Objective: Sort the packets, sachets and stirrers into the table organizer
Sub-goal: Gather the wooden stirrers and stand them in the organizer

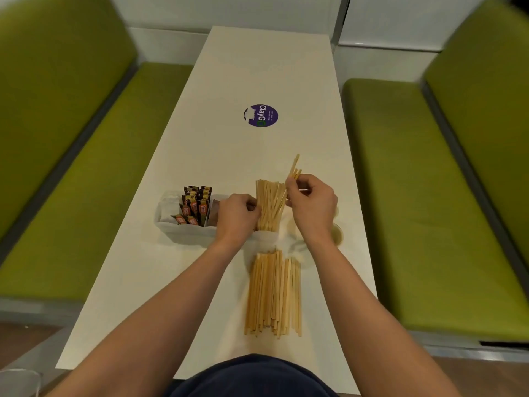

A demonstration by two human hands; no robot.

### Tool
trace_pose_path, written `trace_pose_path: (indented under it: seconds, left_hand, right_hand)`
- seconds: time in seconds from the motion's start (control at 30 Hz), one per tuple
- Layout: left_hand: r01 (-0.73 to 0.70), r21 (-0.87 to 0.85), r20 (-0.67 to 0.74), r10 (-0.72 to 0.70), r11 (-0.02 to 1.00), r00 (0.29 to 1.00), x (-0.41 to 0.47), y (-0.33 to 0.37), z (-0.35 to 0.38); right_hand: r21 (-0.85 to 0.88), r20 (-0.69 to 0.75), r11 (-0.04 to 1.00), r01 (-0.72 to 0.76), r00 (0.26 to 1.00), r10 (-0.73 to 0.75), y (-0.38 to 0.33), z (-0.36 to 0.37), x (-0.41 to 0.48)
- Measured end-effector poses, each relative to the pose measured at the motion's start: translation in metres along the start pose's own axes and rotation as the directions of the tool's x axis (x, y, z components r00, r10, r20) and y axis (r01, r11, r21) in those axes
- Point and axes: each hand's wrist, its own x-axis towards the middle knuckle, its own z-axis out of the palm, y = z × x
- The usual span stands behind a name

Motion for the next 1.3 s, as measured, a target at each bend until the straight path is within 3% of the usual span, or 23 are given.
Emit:
trace_pose_path:
  seconds: [0.17,0.43,0.63,0.8,0.9,1.0,1.13,1.3]
  left_hand:
    - [-0.074,0.057,0.049,0.071,0.996,0.996,0.002,-0.001,0.003]
    - [-0.068,0.108,0.017,0.066,0.992,0.998,0.001,-0.001,0.004]
    - [-0.059,0.090,0.007,0.059,0.994,0.998,-0.003,-0.001,0.000]
    - [-0.169,0.072,-0.043,0.173,0.983,0.984,-0.023,0.005,-0.013]
    - [-0.212,0.068,0.009,0.212,0.975,0.977,-0.048,0.003,-0.018]
    - [-0.118,0.063,0.145,0.108,0.991,0.983,-0.074,-0.009,-0.015]
    - [0.049,0.225,0.278,-0.112,0.973,0.954,-0.099,-0.029,-0.002]
    - [0.099,0.301,0.289,-0.190,0.948,0.938,-0.114,-0.030,0.008]
  right_hand:
    - [-0.124,0.079,0.992,-0.037,0.996,0.048,0.018,0.020,0.002]
    - [-0.365,0.172,0.929,0.056,0.985,0.009,0.028,0.021,-0.003]
    - [-0.393,0.208,0.912,0.115,0.978,-0.034,0.030,0.019,-0.007]
    - [-0.399,0.172,0.907,0.131,0.983,-0.066,0.024,0.000,-0.027]
    - [-0.375,0.184,0.920,0.113,0.982,-0.046,0.024,-0.017,-0.049]
    - [-0.426,0.263,0.901,0.083,0.964,0.036,0.033,-0.033,-0.070]
    - [-0.584,0.340,0.811,0.028,0.916,0.213,0.053,-0.039,-0.093]
    - [-0.677,0.336,0.735,0.012,0.895,0.294,0.060,-0.025,-0.103]
